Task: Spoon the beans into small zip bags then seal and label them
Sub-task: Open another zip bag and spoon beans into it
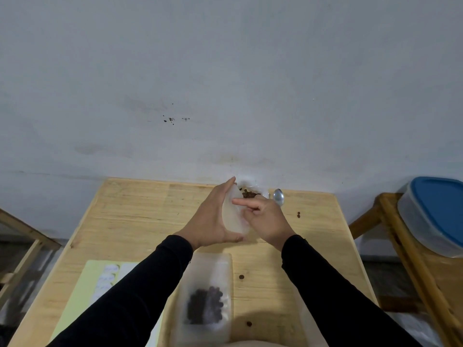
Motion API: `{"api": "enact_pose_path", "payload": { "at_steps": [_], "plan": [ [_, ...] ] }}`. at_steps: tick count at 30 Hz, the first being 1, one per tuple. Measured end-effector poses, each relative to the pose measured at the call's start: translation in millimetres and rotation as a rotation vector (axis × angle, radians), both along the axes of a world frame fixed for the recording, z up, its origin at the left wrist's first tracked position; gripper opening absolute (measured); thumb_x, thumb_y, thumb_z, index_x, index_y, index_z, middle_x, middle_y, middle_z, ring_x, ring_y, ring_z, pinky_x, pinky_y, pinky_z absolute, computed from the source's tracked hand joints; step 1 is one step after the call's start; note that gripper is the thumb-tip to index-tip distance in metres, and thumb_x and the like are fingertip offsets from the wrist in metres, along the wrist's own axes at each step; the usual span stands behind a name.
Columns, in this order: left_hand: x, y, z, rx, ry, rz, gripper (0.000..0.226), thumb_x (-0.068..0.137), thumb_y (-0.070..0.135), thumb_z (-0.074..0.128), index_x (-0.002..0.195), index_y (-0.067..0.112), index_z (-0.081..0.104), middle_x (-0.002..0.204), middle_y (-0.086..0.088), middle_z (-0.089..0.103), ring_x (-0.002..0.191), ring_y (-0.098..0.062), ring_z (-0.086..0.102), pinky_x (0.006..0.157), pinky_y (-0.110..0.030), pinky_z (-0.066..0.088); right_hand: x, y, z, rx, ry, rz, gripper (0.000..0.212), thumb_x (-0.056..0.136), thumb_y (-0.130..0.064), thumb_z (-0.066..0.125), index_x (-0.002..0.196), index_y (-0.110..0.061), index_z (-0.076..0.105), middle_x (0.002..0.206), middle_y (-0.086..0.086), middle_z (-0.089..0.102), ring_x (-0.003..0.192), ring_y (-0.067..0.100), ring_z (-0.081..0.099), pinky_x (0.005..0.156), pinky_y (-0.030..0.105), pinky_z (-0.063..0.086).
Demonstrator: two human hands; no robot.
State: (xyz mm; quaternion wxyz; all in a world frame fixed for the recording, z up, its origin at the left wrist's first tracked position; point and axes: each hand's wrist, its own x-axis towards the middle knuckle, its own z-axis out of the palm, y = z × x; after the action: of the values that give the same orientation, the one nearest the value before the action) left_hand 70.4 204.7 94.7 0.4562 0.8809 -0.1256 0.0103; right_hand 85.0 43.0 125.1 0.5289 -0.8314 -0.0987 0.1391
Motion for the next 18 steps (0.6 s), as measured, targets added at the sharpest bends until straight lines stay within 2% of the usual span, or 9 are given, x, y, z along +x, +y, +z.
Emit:
{"api": "enact_pose_path", "payload": {
  "at_steps": [2, 4, 6, 9, 13, 14, 16, 18],
  "plan": [
    [0, -1, -3, 0.011, -0.074, 0.037, 0.111, 0.055, 0.039, 0.085, 0.146, 0.022, 0.023, 0.139, 0.009, 0.036, 0.128, -0.001, 0.035, 0.099, 0.000, 0.021, 3, -3, -3, 0.023, 0.011, -0.010, 0.039, 0.092, -0.006, 0.049, 0.106, -0.036, 0.068, 0.096, 0.018, 0.058, 0.083, 0.027, 0.062, 0.080, 0.029, 0.055],
    [-1, -4, -5, -0.003, -0.148, 0.079, 0.094, 0.058, 0.042, 0.077, 0.139, 0.017, 0.036, 0.131, 0.009, 0.043, 0.120, -0.003, 0.043, 0.098, -0.003, 0.026, 5, -4, -6, 0.088, 0.052, -0.039, 0.038, 0.092, -0.002, 0.047, 0.103, -0.030, 0.070, 0.086, 0.022, 0.055, 0.073, 0.017, 0.061, 0.072, 0.022, 0.056],
    [-2, -7, -8, -0.011, -0.196, 0.106, 0.083, 0.062, 0.044, 0.072, 0.133, 0.013, 0.044, 0.126, 0.009, 0.048, 0.117, -0.006, 0.047, 0.100, -0.009, 0.031, 6, -5, -11, 0.105, 0.048, -0.068, 0.036, 0.092, -0.001, 0.048, 0.099, -0.026, 0.072, 0.088, 0.013, 0.056, 0.069, 0.009, 0.063, 0.077, 0.029, 0.058],
    [-3, -8, -17, 0.010, -0.208, 0.139, 0.078, 0.063, 0.042, 0.071, 0.131, 0.012, 0.046, 0.124, 0.010, 0.048, 0.116, -0.007, 0.048, 0.102, -0.023, 0.038, 7, -3, -18, 0.053, -0.030, -0.110, 0.034, 0.089, 0.001, 0.049, 0.097, -0.020, 0.074, 0.091, 0.004, 0.056, 0.069, 0.013, 0.064, 0.076, 0.033, 0.058],
    [-4, -8, -31, 0.063, -0.200, 0.155, 0.079, 0.063, 0.041, 0.072, 0.132, 0.017, 0.044, 0.123, 0.010, 0.048, 0.115, -0.008, 0.048, 0.100, -0.034, 0.042, 7, 0, -33, -0.060, -0.218, -0.159, 0.034, 0.083, 0.007, 0.051, 0.092, -0.015, 0.075, 0.088, 0.010, 0.061, 0.067, 0.023, 0.064, 0.070, 0.036, 0.057],
    [-4, -7, -34, 0.073, -0.198, 0.157, 0.079, 0.062, 0.041, 0.072, 0.132, 0.017, 0.043, 0.122, 0.009, 0.049, 0.114, -0.008, 0.048, 0.099, -0.032, 0.042, 7, 0, -36, -0.089, -0.277, -0.160, 0.033, 0.081, 0.008, 0.052, 0.091, -0.013, 0.076, 0.086, 0.010, 0.063, 0.065, 0.023, 0.063, 0.068, 0.036, 0.056],
    [-3, -6, -39, 0.071, -0.174, 0.178, 0.080, 0.061, 0.042, 0.072, 0.131, 0.014, 0.045, 0.120, 0.003, 0.051, 0.111, -0.007, 0.047, 0.098, -0.021, 0.040, 8, -1, -40, -0.079, -0.322, -0.125, 0.030, 0.081, 0.006, 0.054, 0.093, -0.011, 0.075, 0.084, 0.009, 0.064, 0.063, 0.022, 0.064, 0.067, 0.037, 0.057],
    [-2, -5, -41, 0.059, -0.132, 0.208, 0.082, 0.060, 0.044, 0.072, 0.131, 0.012, 0.046, 0.120, -0.002, 0.052, 0.109, -0.007, 0.047, 0.095, -0.009, 0.035, 15, -8, -41, 0.049, -0.163, -0.082, 0.025, 0.087, 0.001, 0.054, 0.097, -0.012, 0.074, 0.087, 0.004, 0.066, 0.071, 0.019, 0.068, 0.071, 0.039, 0.059]
  ]
}}
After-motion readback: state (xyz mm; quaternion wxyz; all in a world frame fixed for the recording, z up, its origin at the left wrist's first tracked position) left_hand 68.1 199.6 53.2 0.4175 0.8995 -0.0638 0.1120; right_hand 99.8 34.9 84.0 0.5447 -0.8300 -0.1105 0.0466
